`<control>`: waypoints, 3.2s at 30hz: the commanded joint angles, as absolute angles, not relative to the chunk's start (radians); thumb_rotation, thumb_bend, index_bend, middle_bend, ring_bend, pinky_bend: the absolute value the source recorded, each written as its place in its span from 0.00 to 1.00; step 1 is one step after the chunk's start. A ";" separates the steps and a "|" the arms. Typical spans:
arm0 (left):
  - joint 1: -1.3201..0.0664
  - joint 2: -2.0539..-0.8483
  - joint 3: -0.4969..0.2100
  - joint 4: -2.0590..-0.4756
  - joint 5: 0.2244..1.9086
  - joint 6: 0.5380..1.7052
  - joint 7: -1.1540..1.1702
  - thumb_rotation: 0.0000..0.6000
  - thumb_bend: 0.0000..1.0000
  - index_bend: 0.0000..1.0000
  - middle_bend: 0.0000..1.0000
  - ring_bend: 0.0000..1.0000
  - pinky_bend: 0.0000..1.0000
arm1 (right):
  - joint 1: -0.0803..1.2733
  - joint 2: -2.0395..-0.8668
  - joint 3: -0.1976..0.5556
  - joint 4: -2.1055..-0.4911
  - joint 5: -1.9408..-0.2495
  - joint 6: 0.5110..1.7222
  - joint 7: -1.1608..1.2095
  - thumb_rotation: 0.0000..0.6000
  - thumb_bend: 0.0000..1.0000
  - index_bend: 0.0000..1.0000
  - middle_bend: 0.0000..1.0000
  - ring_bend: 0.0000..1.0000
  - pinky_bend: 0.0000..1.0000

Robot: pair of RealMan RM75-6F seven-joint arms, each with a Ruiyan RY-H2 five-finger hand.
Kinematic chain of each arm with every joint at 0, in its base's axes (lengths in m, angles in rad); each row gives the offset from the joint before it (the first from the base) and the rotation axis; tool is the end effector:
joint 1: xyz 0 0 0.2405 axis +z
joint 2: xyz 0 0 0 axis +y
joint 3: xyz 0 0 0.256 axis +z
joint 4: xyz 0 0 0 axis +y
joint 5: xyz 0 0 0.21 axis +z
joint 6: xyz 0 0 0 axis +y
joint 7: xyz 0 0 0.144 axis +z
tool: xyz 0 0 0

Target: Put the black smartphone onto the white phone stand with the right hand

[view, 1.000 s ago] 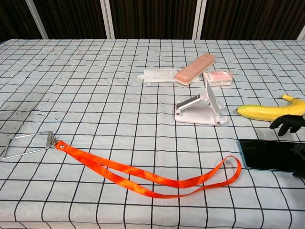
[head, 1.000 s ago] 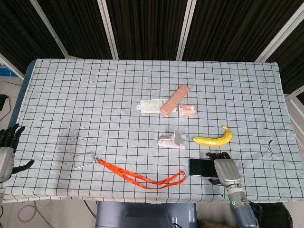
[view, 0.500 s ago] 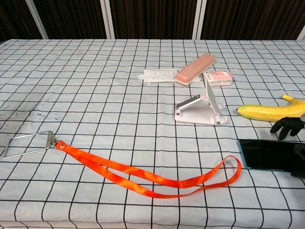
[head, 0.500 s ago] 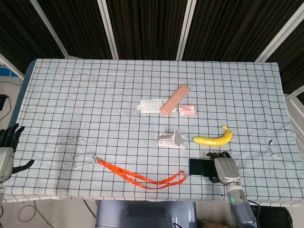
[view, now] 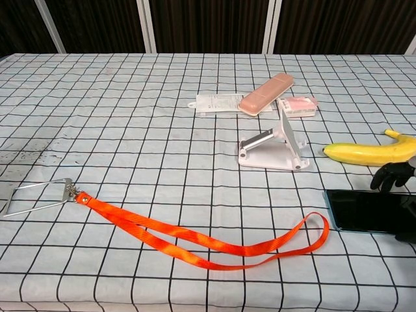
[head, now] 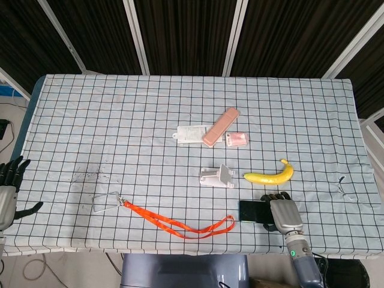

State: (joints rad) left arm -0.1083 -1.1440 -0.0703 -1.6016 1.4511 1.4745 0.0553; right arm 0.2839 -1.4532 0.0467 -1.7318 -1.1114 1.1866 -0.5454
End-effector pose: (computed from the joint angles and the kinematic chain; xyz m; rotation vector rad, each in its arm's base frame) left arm -0.3118 0.1925 0.1562 -1.3628 -0.8740 -0.8783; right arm -0.2522 -0.2112 0.0101 1.6175 -1.1483 0.6228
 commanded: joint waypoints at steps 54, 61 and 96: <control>-0.106 -1.135 -0.070 -1.617 1.440 1.467 0.033 1.00 0.00 0.00 0.00 0.00 0.00 | 0.295 -1.383 0.143 -1.782 -1.207 1.234 -0.182 1.00 0.44 0.47 0.55 0.43 0.40; -0.107 -1.137 -0.071 -1.618 1.436 1.465 0.037 1.00 0.00 0.00 0.00 0.00 0.00 | 0.313 -1.370 0.257 -1.795 -1.178 1.204 0.087 1.00 0.44 0.47 0.54 0.43 0.40; -0.104 -1.151 -0.075 -1.603 1.442 1.477 0.018 1.00 0.00 0.00 0.00 0.00 0.00 | 0.416 -1.751 0.270 -1.316 -1.418 1.281 0.770 1.00 0.43 0.47 0.54 0.42 0.40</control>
